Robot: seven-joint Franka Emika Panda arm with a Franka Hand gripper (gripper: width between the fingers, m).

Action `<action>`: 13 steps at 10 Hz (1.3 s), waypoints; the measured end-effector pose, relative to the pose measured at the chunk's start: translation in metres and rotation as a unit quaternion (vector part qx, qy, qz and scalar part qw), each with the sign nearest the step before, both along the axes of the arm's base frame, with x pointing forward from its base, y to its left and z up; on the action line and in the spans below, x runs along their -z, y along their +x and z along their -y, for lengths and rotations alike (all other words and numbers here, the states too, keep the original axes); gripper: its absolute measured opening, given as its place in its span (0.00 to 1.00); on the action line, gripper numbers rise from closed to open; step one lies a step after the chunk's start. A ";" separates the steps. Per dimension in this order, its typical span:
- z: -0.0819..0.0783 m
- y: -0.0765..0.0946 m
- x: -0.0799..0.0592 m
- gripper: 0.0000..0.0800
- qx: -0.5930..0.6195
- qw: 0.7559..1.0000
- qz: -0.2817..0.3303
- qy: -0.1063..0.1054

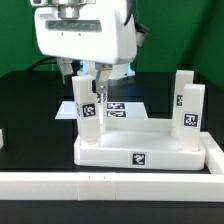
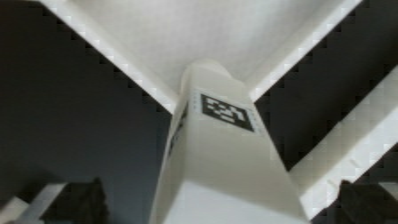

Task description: Assemble desk

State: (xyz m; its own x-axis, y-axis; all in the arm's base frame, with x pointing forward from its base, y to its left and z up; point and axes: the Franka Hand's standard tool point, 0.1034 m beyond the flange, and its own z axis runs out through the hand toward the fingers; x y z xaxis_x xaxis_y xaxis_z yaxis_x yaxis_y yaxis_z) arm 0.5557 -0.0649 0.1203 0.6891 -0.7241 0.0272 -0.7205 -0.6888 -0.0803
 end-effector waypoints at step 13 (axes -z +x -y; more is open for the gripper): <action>0.000 -0.001 0.000 0.49 -0.450 0.892 0.015 -0.034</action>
Offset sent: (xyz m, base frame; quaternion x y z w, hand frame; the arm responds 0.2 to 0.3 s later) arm -0.0023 0.0130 0.0022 0.0251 -0.0113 -0.2048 0.9784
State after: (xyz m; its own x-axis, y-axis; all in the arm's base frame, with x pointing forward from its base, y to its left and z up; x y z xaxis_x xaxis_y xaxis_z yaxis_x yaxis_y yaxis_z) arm 0.5550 -0.0651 0.1204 0.9890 0.1257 0.0782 0.1280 -0.9914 -0.0259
